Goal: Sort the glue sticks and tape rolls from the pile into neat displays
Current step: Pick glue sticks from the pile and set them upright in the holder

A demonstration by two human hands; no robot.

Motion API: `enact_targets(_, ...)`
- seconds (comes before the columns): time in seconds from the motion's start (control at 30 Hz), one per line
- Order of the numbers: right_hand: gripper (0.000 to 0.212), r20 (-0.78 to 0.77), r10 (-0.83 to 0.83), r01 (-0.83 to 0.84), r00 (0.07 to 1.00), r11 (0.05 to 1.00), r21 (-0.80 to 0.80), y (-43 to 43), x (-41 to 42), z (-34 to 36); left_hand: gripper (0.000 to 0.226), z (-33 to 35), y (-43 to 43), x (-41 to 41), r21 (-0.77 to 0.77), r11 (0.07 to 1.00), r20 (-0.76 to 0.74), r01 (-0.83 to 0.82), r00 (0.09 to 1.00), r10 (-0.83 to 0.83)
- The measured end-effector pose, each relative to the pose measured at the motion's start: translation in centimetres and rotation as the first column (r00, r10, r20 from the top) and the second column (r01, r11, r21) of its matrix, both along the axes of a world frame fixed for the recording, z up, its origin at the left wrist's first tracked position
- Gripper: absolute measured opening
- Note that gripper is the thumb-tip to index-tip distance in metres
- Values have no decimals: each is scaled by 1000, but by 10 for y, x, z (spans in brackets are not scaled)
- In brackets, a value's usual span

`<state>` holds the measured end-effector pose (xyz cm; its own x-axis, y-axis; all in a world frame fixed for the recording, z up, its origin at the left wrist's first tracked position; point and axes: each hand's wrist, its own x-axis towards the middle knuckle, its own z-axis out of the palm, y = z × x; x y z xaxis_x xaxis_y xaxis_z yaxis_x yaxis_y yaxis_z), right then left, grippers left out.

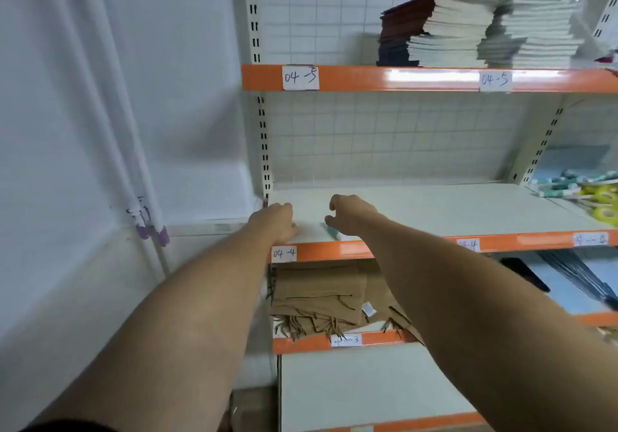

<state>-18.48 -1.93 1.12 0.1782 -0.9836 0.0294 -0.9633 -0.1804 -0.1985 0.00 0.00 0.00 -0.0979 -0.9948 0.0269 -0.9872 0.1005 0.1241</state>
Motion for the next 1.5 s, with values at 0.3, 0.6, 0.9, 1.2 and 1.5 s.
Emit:
enact_targets(0.3, 18, -62, -204, 211, 977, 967, 143, -63, 20, -46, 48, -44, -81, 6, 199, 980, 43, -5, 999, -4)
enact_targets(0.6, 6, 25, -261, 248, 965, 941, 230, -88, 24, -54, 15, -33, -110, -10, 268, 956, 36, 120, 990, -135)
enact_targets(0.9, 29, 212, -427, 412, 879, 904, 111, -59, -64, -27, 43, -14, -118, -107, 222, 900, -102, 374, 927, -360)
enact_targets(1.2, 31, 122, -708, 700, 696, 706, 103, 84, -249, -39, 48, -18, -36, -295, 202, 695, -126, 691, 722, -681)
enact_targets(1.5, 35, -1, -879, 868, 477, 471, 156, 283, -359, -93, 32, -75, 110, -446, 266, 306, -39, 914, 327, -944)
